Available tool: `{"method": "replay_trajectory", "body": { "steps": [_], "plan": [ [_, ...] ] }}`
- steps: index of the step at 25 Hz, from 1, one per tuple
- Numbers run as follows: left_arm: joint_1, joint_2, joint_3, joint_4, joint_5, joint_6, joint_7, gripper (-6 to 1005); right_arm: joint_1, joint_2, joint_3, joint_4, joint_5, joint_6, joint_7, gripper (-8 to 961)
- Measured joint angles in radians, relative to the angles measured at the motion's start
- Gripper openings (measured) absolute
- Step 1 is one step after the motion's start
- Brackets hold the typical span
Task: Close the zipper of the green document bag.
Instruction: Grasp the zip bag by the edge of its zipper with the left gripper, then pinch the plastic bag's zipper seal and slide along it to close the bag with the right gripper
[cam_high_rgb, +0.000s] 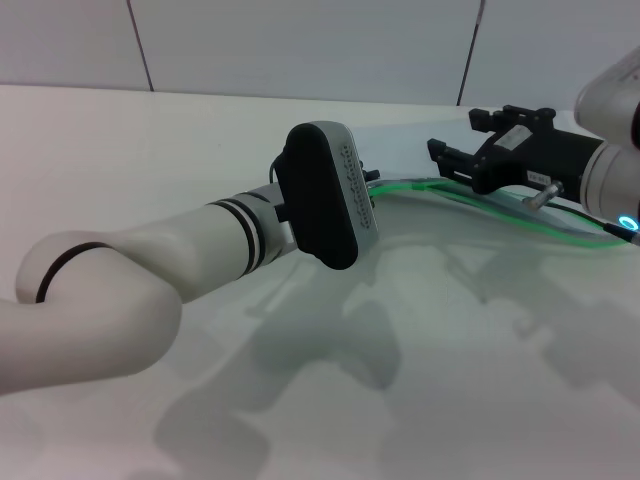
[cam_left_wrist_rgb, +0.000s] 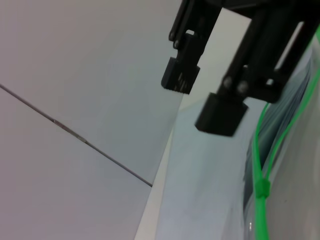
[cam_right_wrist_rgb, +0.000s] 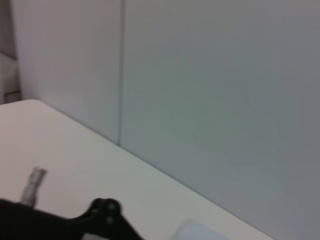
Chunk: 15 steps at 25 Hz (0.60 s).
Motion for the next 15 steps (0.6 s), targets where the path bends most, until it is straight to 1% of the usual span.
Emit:
{"method": "replay_trajectory", "body": {
  "steps": [3,6,12,15],
  "plan": [
    [0.000,0.000,0.000,0.001,0.000,0.001,0.000,61,-0.001,-0.003,0.005,0.001,0.049,-0.035,-0.100,565],
    [0.000,0.000,-0.001,0.001,0.001,0.002,0.000,60,-0.003,-0.001,-0.007,0.001,0.055,-0.049,-0.183,565],
    [0.001,0.000,0.000,0.011,0.001,0.002,0.000,59,0.003,0.002,-0.062,0.019,0.054,-0.037,-0.312,564],
    [0.002,0.000,-0.001,0.012,0.001,0.002,0.000,59,0.006,0.003,-0.071,0.040,0.054,-0.024,-0.345,563]
  ]
}}
